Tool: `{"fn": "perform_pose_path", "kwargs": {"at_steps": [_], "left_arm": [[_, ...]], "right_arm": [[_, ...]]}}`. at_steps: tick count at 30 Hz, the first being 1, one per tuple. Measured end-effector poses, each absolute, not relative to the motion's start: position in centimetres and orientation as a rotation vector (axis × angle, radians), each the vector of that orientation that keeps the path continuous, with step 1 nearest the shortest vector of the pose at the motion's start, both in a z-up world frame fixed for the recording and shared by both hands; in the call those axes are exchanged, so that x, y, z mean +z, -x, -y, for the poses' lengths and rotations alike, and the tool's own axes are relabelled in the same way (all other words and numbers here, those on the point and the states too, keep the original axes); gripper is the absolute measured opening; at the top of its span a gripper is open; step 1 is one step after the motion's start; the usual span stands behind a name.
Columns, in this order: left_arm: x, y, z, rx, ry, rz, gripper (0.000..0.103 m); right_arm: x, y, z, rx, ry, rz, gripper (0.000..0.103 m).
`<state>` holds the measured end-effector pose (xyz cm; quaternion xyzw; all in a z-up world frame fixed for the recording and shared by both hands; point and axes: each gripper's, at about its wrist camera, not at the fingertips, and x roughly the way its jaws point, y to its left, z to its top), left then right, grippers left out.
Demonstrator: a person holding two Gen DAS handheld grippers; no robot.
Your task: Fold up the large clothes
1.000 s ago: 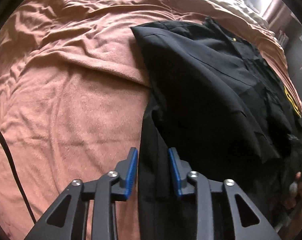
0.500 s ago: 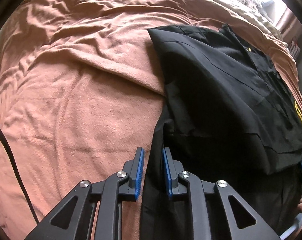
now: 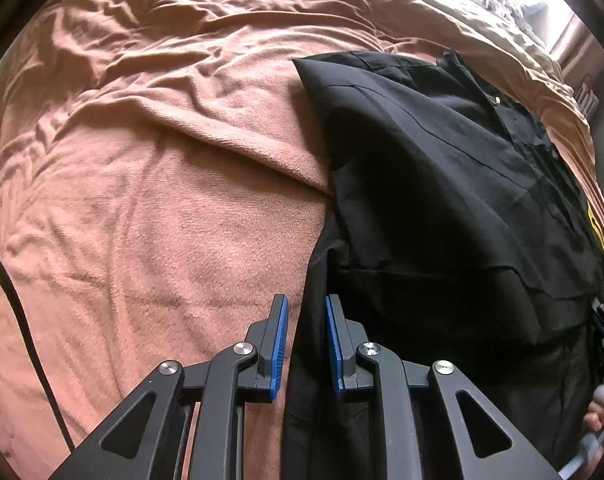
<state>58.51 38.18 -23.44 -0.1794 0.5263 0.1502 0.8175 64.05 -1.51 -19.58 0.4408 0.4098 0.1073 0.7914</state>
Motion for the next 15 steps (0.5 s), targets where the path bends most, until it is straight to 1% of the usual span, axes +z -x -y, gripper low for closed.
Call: {"fn": "perform_pose_path", "kwargs": {"at_steps": [6,11,15], "left_arm": [[-23.7,-58.4,-38.5,0.31,0.396,-1.112,0.02],[-23.6,-58.7,-38.4,0.306,0.373,-1.123,0.02],[-23.1,-58.6,-38.2,0.326,0.393,-1.112,0.02]], "right_arm": [[-18.8,-65.1,3.5,0.178,-0.914,-0.781,0.0],[-21.3,-65.6,5.1,0.173,-1.037,-0.82,0.0],[-20.4,-65.8,4.2,0.174,-1.039,-0.835,0.0]]}}
